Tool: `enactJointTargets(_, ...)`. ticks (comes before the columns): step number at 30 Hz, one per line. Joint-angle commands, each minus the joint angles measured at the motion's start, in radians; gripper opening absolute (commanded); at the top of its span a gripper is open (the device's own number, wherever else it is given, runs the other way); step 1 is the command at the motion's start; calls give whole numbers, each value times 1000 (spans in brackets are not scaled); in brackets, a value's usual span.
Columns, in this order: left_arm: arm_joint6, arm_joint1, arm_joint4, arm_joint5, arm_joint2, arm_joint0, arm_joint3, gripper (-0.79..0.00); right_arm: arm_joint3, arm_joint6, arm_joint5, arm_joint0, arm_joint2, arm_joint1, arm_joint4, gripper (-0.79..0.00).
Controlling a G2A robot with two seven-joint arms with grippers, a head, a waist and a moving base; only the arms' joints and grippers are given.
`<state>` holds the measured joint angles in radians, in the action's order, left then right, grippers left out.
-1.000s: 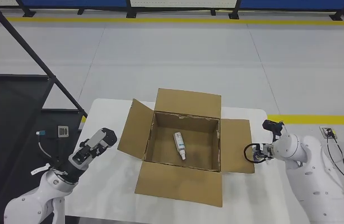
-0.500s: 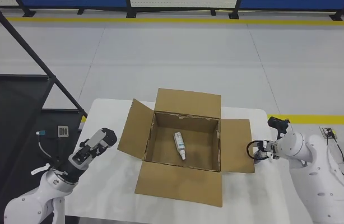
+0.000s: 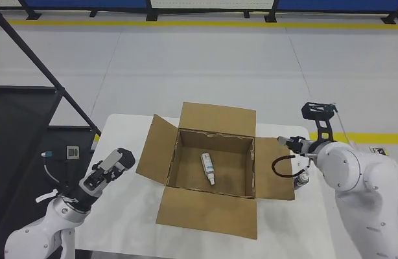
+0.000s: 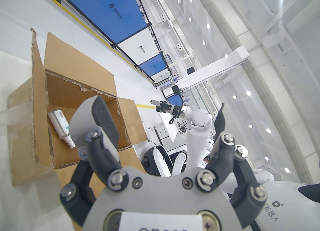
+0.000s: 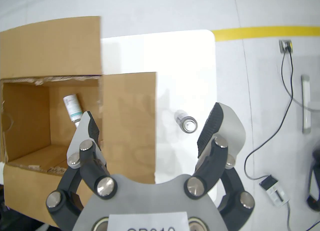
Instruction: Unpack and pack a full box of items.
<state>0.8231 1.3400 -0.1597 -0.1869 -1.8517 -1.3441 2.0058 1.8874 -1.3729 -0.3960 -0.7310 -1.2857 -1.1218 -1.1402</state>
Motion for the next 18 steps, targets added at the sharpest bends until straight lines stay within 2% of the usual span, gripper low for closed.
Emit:
enactJointTargets(1,-29,-2,-4,-7,-14,-13,3,0,-36,-1,34,73,109,-15,21,0)
enactJointTargets(5,-69,-8,-37,-14,-65,-35,0,0,-167,-2,85,227,323,-65,84,0)
enactJointTargets(10,-93,-16,-94,-20,-132,-62,-15,0,-399,34,125,381,549,-150,198,0)
enactJointTargets(16,-94,-25,-155,-26,-172,-81,-23,0,-698,128,154,485,743,-274,344,0)
enactJointTargets(18,-94,-25,-155,-26,-172,-81,-23,0,-795,166,136,508,795,-318,359,0)
